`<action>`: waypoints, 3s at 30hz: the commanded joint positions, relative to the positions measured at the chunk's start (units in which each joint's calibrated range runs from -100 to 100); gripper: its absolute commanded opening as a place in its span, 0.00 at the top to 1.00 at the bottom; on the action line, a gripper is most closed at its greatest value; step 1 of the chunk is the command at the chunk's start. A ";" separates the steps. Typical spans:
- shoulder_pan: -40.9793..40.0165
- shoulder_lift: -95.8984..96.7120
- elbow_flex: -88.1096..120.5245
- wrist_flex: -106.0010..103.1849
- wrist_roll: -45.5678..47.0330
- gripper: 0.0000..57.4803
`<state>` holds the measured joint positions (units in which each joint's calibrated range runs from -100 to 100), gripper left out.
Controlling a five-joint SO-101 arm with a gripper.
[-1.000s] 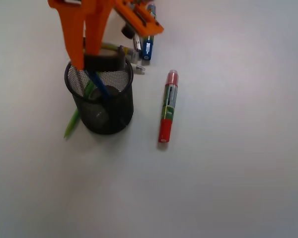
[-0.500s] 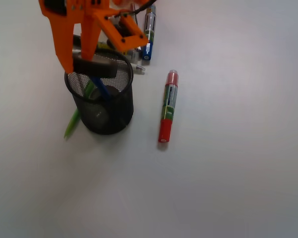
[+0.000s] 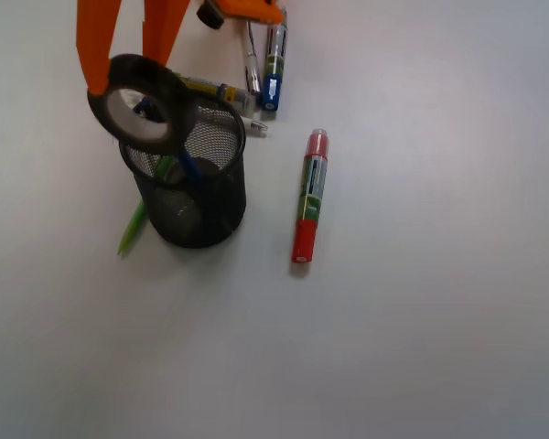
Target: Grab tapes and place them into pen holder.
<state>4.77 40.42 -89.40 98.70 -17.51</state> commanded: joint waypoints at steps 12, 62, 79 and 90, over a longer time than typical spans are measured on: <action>-0.77 -4.68 -2.90 0.95 -0.88 0.71; -4.74 -129.71 180.25 -67.21 21.68 0.71; -1.15 -138.12 180.88 -37.55 15.78 0.72; -1.07 -139.40 180.52 -34.05 14.26 0.93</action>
<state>3.88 -98.43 93.17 64.41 -3.10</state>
